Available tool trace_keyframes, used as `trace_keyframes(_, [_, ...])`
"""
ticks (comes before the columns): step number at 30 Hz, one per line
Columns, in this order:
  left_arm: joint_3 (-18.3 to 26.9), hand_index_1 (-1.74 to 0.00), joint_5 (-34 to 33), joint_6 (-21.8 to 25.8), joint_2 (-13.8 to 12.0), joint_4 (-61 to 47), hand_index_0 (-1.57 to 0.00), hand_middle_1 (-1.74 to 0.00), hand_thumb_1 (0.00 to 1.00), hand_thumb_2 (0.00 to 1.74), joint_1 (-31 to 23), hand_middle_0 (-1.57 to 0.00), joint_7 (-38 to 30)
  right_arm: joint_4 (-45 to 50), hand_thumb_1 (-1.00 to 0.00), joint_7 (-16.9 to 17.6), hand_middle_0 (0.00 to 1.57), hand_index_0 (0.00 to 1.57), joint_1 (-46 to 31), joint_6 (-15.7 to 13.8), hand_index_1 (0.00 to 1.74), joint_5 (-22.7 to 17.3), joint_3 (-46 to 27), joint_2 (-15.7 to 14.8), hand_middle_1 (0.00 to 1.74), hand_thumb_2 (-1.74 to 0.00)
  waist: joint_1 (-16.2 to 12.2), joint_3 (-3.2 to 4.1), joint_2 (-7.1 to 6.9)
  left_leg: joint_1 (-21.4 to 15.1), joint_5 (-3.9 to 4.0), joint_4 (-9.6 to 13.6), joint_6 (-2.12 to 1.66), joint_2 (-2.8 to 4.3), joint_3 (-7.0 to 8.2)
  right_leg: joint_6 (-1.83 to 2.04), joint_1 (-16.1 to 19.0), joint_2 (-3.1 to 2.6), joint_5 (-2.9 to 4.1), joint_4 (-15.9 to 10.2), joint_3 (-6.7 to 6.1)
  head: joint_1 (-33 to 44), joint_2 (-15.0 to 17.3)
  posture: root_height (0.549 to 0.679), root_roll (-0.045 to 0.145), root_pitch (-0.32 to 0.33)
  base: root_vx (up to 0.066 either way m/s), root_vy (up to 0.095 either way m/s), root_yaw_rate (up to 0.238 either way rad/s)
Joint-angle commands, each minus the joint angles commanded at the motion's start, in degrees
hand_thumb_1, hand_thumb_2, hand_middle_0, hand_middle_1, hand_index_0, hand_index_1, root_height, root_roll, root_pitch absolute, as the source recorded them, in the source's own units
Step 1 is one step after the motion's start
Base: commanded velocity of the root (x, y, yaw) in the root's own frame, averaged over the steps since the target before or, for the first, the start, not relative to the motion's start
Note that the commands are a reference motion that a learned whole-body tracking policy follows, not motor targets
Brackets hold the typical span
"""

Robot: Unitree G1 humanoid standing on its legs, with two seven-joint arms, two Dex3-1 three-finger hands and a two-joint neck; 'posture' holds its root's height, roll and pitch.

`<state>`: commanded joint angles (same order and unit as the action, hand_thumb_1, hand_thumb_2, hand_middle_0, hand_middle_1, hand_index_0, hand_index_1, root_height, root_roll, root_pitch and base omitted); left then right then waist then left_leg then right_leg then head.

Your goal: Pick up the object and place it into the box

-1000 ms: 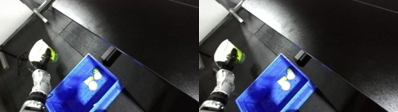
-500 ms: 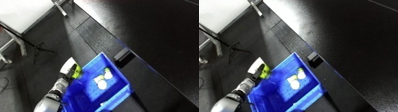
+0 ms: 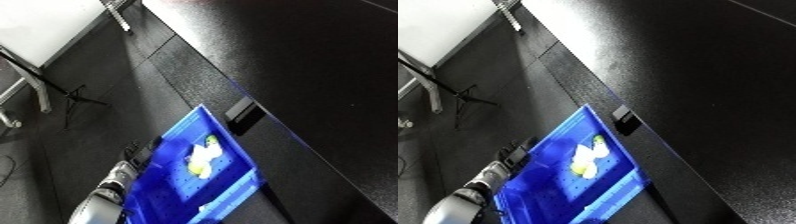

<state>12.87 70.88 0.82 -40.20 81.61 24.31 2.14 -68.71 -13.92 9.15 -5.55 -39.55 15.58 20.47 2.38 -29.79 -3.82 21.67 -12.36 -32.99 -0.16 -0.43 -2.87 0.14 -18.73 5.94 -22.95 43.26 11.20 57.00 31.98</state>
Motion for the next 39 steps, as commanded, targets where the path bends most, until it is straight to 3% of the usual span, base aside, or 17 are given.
trace_keyframes(6, [-0.5,0.00,-0.4,-1.4,0.2,0.0,0.00,0.00,0.00,0.00,-0.3,0.00,1.7,0.2,0.00,0.2,0.00,0.00,0.1,-0.1,0.00,-0.8,0.2,0.2,0.00,0.00,0.1,0.00,-0.03,-0.3,-0.36,0.0,0.10,-0.11,0.19,0.08,0.3,0.01,0.28,-0.5,0.02,-2.8,0.4,0.638,0.031,-0.016,-0.012,-0.018,-0.009])
trace_keyframes(11, [-1.7,0.00,-1.5,-4.3,1.2,-0.5,0.00,0.00,0.00,0.00,-0.8,0.00,7.4,0.5,0.00,0.6,0.00,0.00,0.3,-0.1,0.00,-1.5,0.0,0.0,0.00,0.00,0.0,0.00,0.01,-0.8,-0.87,-0.1,0.18,-0.15,0.49,0.30,0.3,-0.09,0.62,-0.7,-0.13,-9.6,0.9,0.639,0.027,-0.017,-0.016,-0.032,-0.032])
trace_keyframes(20, [-5.9,0.00,-8.6,-2.7,6.0,-4.2,0.00,0.00,0.00,0.00,-3.1,0.00,18.9,0.9,0.00,1.7,0.00,0.00,1.5,0.4,0.00,-3.1,-0.8,0.5,0.00,0.00,-0.4,0.00,1.07,-1.6,-2.51,-1.5,0.35,-0.10,1.62,0.72,0.6,-0.24,1.84,-1.8,-0.92,-27.6,2.5,0.640,0.024,-0.022,-0.036,-0.009,-0.132])
trace_keyframes(21, [-7.7,0.00,-13.6,0.0,7.5,-5.3,0.00,0.00,0.00,0.00,-3.8,0.00,20.3,1.0,0.00,2.3,0.00,0.00,1.9,0.5,0.00,-3.4,-1.0,0.6,0.00,0.00,-0.4,0.00,1.51,-1.9,-2.72,-1.6,0.37,-0.05,1.83,0.84,0.7,-0.27,2.26,-2.1,-1.14,-32.4,2.6,0.641,0.023,-0.023,-0.039,-0.001,-0.134])
trace_keyframes(22, [-7.7,0.00,-13.6,0.0,7.5,-5.3,0.00,0.00,0.00,0.00,-3.8,0.00,20.3,1.0,0.00,2.3,0.00,0.00,1.9,0.5,0.00,-3.4,-1.0,0.6,0.00,0.00,-0.4,0.00,1.51,-1.9,-2.72,-1.6,0.37,-0.05,1.83,0.84,0.7,-0.27,2.26,-2.1,-1.14,-32.4,2.6,0.641,0.023,-0.023,-0.039,-0.001,-0.134])
trace_keyframes(23, [-10.5,0.00,-20.6,4.3,8.9,-6.7,0.00,0.00,0.00,0.00,-4.4,0.00,20.5,1.2,0.00,3.0,0.00,0.00,2.4,0.7,0.00,-3.8,-1.2,0.8,0.00,0.00,-0.5,0.00,2.02,-2.2,-2.70,-1.5,0.32,-0.03,1.95,0.95,0.7,-0.31,2.64,-2.3,-1.33,-38.2,2.2,0.642,0.022,-0.024,-0.038,0.001,-0.155])
trace_keyframes(26, [-14.9,0.00,-27.4,8.6,11.0,-9.4,0.00,0.00,0.00,0.00,-5.1,0.00,20.6,1.3,0.00,4.0,0.00,0.00,3.2,1.2,0.00,-4.4,-1.4,1.3,0.00,0.00,-0.6,0.00,2.95,-3.0,-2.23,-0.5,0.19,0.04,2.15,1.17,0.6,-0.24,3.21,-2.6,-1.57,-45.8,1.9,0.643,0.019,-0.024,-0.037,0.009,-0.161])
trace_keyframes(29, [-17.6,0.00,-27.9,8.3,13.1,-11.8,0.00,0.00,0.00,0.00,-5.5,0.00,21.0,1.0,0.00,4.3,0.00,0.00,3.9,1.6,0.00,-4.3,-2.2,1.6,0.00,0.00,-0.8,0.22,3.75,-4.0,-1.51,1.1,-0.04,0.24,2.50,1.49,0.8,-0.10,4.04,-3.5,-1.81,-52.9,2.0,0.647,0.017,-0.025,-0.023,0.008,-0.111])
trace_keyframes(34, [-20.3,0.00,-29.4,8.0,16.4,-13.0,0.00,0.00,0.00,0.00,-6.4,0.00,19.3,0.0,0.00,4.5,0.00,0.00,5.1,2.6,0.00,-2.9,-3.3,1.6,0.00,0.00,-1.4,1.39,4.38,-5.4,-0.70,3.2,-0.43,0.35,2.82,2.22,1.3,0.04,6.23,-6.5,-2.30,-61.1,2.4,0.650,0.017,-0.024,0.002,-0.006,-0.084])
trace_keyframes(39, [-22.3,0.00,-31.6,7.8,18.7,-12.7,0.00,0.00,0.00,0.00,-8.5,0.00,18.2,-0.6,0.00,3.7,0.00,0.00,4.5,3.3,0.00,-0.4,-3.9,1.7,0.00,0.00,-2.4,2.89,4.87,-7.7,0.03,5.8,-0.78,0.56,3.17,2.95,3.0,-0.44,8.26,-10.6,-3.04,-64.9,4.6,0.655,0.017,-0.026,0.044,0.012,-0.144])
